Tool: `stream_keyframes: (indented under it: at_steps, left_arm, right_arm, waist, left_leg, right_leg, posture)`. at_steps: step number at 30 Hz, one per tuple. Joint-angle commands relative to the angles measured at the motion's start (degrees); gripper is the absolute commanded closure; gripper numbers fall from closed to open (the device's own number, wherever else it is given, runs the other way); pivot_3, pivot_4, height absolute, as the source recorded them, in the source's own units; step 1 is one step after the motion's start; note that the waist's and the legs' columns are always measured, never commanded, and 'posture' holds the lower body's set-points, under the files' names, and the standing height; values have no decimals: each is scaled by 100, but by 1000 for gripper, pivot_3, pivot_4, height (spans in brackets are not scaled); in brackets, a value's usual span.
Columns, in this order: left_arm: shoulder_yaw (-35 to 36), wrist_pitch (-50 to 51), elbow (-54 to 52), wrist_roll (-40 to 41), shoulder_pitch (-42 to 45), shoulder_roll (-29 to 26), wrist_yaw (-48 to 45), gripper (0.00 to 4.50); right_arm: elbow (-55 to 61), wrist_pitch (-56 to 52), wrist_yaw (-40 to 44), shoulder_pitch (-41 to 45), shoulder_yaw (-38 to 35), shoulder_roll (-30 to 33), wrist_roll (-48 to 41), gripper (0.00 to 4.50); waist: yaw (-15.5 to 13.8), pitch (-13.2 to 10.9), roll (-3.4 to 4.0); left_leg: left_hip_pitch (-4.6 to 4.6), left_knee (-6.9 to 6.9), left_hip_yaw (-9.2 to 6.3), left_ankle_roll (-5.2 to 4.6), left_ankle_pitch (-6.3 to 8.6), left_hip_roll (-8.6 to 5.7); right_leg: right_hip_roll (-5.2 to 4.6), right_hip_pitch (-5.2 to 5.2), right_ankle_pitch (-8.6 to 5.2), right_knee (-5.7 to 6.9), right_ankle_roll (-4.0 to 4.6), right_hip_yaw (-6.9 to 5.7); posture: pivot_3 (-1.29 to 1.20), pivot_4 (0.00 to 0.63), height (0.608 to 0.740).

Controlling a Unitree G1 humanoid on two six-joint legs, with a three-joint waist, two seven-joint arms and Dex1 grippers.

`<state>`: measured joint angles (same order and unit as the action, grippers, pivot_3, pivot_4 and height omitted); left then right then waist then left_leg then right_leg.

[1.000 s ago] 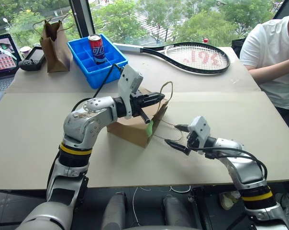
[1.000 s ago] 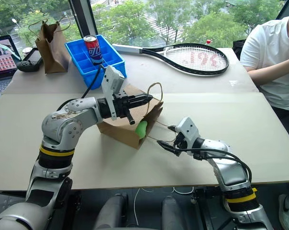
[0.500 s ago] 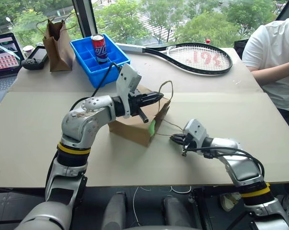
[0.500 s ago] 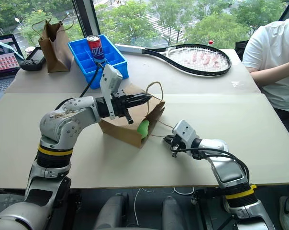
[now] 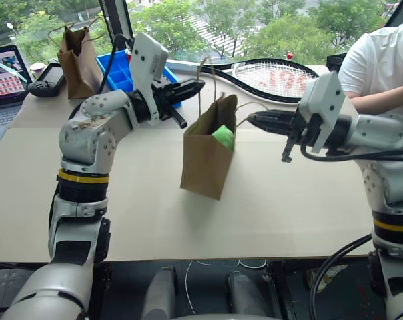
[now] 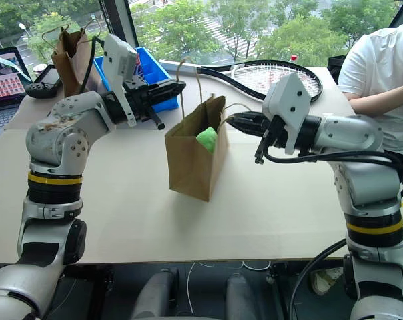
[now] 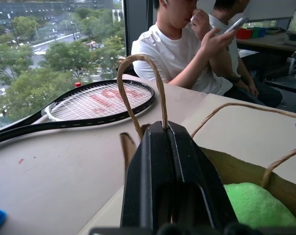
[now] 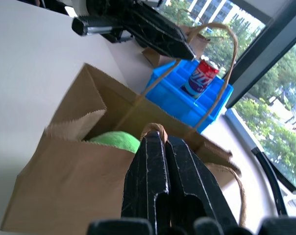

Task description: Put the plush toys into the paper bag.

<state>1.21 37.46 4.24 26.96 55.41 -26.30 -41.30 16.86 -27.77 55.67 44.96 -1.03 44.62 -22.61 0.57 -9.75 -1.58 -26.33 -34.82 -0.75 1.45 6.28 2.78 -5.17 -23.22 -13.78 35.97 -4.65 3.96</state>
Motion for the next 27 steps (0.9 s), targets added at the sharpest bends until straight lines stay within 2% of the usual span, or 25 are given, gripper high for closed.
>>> stream_keyframes:
  at_steps: [1, 9, 13, 14, 18, 22, 25, 26, 27]
  left_arm:
    - [-3, -141, -135, -50, 69, -28, -109, 4500]
    - [-185, 229, -577, 56, -248, -165, -367, 4500]
    - [-184, 853, -945, 462, -382, -395, -726, 4500]
    - [-134, 982, -1025, 597, -408, -457, -816, 4217]
    - [-2, 1150, -1065, 663, -471, -871, -1028, 3042]
    - [192, 1242, -1134, 671, -459, -1524, -1186, 1649]
    - [517, 1240, -1232, 887, -688, -2062, -1557, 556]
    - [606, 1177, -1271, 925, -896, -2243, -1742, 187]
    - [604, 1092, -1329, 888, -1167, -2433, -1930, 0]
  right_arm:
    - [214, -373, 170, 171, -102, 153, -351, 4473]
    - [730, -1280, 407, -483, -32, 575, -845, 4473]
    - [854, -2484, 133, -471, -412, 564, -1754, 4473]
    - [849, -2648, 70, -414, -512, 551, -1932, 4492]
    - [739, -2985, -122, -181, -912, 570, -2456, 3343]
    - [425, -3549, -530, 194, -1747, 582, -3468, 2009]
    - [166, -4080, -699, 248, -2346, 978, -4122, 934]
    - [202, -4316, -638, 14, -2512, 1221, -4289, 570]
    - [242, -4659, -590, -298, -2660, 1469, -4496, 243]
  waist:
    - [-2, -1, -2]
    - [16, -1, -2]
    - [30, -1, -2]
    - [35, -2, -2]
    - [41, -2, -2]
    - [43, -3, -2]
    - [35, -8, -6]
    - [20, -8, -7]
    - [8, -8, -7]
  left_leg:
    - [0, 1, 0, 0, 0, 0]
    - [0, -1, 0, 0, 0, 1]
    - [0, -3, 0, 0, 0, 2]
    - [0, -2, 0, 0, 0, 3]
    - [0, -2, -1, 0, 0, 3]
    - [0, 0, 0, 0, 0, 4]
    - [-2, 5, 1, 0, 0, 5]
    - [-2, 6, 2, -1, 0, 5]
    - [-2, 10, 3, -1, 1, 5]
  right_leg:
    - [0, 1, 0, 0, 0, 0]
    - [1, -2, 0, 6, 2, 0]
    - [0, -4, 1, 10, 4, 1]
    - [1, -5, 1, 10, 5, 1]
    - [1, -6, 0, 12, 7, 1]
    - [0, -9, -1, 11, 9, 1]
    - [-1, -13, -2, 9, 12, 1]
    - [-3, -12, -5, 8, 15, 1]
    - [-5, -12, -10, 5, 23, 0]
  posture:
    - [0, 150, 740]
    - [0, 150, 740]
    - [0, 150, 740]
    - [0, 150, 740]
    - [0, 150, 740]
    - [0, 150, 740]
    - [0, 150, 740]
    - [0, 150, 740]
    - [0, 150, 740]
